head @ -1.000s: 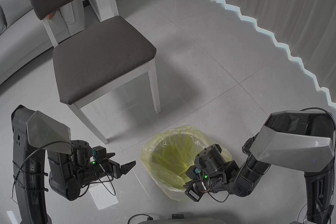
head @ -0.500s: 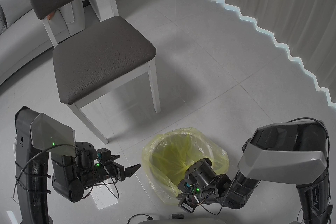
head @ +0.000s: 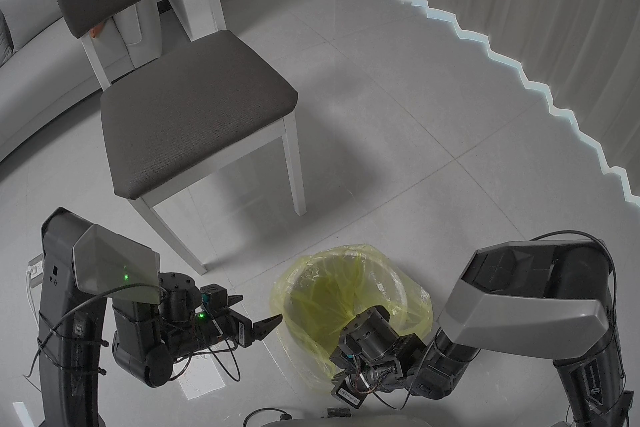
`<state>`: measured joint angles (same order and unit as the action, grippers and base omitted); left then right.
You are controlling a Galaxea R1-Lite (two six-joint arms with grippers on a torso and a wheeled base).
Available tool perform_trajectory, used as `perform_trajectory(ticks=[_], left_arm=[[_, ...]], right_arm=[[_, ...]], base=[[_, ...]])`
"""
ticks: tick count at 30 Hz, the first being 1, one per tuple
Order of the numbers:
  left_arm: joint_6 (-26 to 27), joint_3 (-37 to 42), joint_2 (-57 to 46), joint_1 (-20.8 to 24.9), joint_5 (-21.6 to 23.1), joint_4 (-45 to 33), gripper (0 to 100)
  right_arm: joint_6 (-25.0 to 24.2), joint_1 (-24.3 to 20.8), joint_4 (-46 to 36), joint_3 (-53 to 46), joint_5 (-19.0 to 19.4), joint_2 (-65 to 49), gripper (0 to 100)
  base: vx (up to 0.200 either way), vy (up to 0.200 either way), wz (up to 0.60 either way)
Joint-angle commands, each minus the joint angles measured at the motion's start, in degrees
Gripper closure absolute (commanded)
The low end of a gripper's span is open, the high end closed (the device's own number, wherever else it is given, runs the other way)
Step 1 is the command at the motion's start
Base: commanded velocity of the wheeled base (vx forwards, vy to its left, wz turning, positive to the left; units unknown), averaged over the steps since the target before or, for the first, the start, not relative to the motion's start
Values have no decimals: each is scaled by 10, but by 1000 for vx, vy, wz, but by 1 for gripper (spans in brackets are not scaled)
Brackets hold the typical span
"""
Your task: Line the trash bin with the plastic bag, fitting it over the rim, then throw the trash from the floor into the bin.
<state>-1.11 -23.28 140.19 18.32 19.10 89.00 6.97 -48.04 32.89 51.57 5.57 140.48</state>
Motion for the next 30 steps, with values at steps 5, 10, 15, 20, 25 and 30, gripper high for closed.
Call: perform_trajectory(ticks=[5, 10, 15, 20, 25, 30], left_arm=[[11, -19, 38, 9, -2, 0, 0], [23, -25, 54, 8, -2, -1, 0], [23, -29, 54, 9, -2, 0, 0], [23, -26, 55, 8, -2, 0, 0], [24, -30, 63, 9, -2, 0, 0], [24, -34, 66, 11, -2, 2, 0]], right_arm=[[6, 0, -9, 10, -1, 2, 100], [7, -1, -29, 22, -5, 3, 0], [4, -1, -24, 14, -5, 1, 0], [7, -3, 2, -18, -4, -20, 0], [7, -9, 16, -65, -5, -72, 0], [7, -1, 16, -127, -6, -148, 0]], base=[[0, 0, 0], [0, 0, 0], [0, 0, 0], [0, 0, 0], [0, 0, 0], [0, 0, 0]])
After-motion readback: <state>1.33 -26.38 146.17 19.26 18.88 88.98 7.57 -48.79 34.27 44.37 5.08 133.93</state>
